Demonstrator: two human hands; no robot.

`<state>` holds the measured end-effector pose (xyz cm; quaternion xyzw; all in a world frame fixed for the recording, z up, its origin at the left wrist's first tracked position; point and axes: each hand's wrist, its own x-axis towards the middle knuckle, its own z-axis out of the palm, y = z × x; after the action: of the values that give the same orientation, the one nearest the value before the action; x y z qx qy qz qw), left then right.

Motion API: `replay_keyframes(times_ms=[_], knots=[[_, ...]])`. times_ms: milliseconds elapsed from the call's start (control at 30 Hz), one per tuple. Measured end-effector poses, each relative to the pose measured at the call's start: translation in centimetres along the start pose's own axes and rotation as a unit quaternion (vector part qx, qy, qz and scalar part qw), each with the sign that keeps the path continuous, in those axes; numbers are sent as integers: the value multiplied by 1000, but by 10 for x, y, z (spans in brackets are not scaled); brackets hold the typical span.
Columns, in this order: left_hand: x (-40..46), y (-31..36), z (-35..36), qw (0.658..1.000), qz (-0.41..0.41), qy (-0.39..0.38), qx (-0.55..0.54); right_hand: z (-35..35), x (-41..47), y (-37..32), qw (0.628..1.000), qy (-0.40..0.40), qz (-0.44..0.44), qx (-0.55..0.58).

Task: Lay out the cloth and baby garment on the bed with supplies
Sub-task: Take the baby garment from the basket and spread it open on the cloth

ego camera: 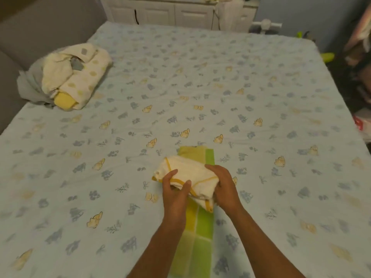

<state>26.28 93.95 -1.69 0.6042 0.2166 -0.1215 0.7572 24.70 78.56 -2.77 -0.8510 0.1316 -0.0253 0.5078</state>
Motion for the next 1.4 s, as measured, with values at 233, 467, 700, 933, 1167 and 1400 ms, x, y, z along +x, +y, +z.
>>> replay_keyframes(times_ms=[233,467,700,933,1167,1400], knots=[[80,-70,-33,980,-27,-88,177,59,57,98,996,3,72,45],[153,-68,-60,875,261,-65,403,66,83,149,992,31,99,70],[222,-62,-29,837,226,-175,466,64,108,154,985,75,148,42],[263,-65,-1,708,257,-197,628,63,150,154,971,144,190,10],[273,-83,11,706,321,-108,622,83,138,156,955,62,-5,-289],[264,-72,14,836,269,-63,474,65,167,142,969,187,53,-151]])
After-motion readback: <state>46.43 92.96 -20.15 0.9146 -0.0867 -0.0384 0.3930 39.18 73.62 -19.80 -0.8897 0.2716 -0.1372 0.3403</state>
